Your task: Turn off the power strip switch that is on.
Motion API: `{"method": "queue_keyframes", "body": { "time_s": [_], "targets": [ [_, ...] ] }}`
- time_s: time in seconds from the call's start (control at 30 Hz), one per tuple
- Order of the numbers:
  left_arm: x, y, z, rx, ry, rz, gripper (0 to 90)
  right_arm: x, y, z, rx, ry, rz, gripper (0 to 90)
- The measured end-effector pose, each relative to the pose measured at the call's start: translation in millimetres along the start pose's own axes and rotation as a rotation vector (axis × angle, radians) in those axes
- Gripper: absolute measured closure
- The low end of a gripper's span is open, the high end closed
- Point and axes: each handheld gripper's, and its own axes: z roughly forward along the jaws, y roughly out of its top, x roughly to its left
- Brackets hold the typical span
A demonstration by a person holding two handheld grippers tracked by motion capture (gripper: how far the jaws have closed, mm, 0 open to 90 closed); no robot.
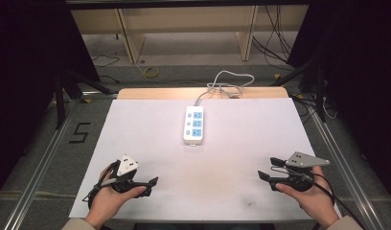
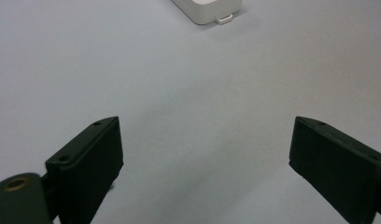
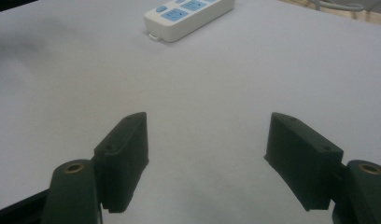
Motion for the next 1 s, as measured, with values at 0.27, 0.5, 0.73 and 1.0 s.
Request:
{"method": "queue_keyframes", "body": {
  "time_s": [0.27,0.5,0.73,1.0],
  "targets": [
    [0.9,0.5,-0.7,-0.009,0.008,-0.02,17.0,1.2,0.8,1.0,0.002,0.003,-0.005,29.9],
    [0.4,11.6,-2.7,-0.03,0.04,-0.042,48.7,1.5,0.9,2.1,0.003,0.002,-0.009,29.9],
    [2.3,28.2,5.7,-0.039,0.056,-0.023,80.1,2.6,1.3,2.4,0.006,0.005,-0.01,30.0],
    [0.2,43.9,15.4,-0.026,0.051,-0.028,89.7,2.4,0.6,1.8,0.004,0.006,-0.01,30.0]
  ]
}}
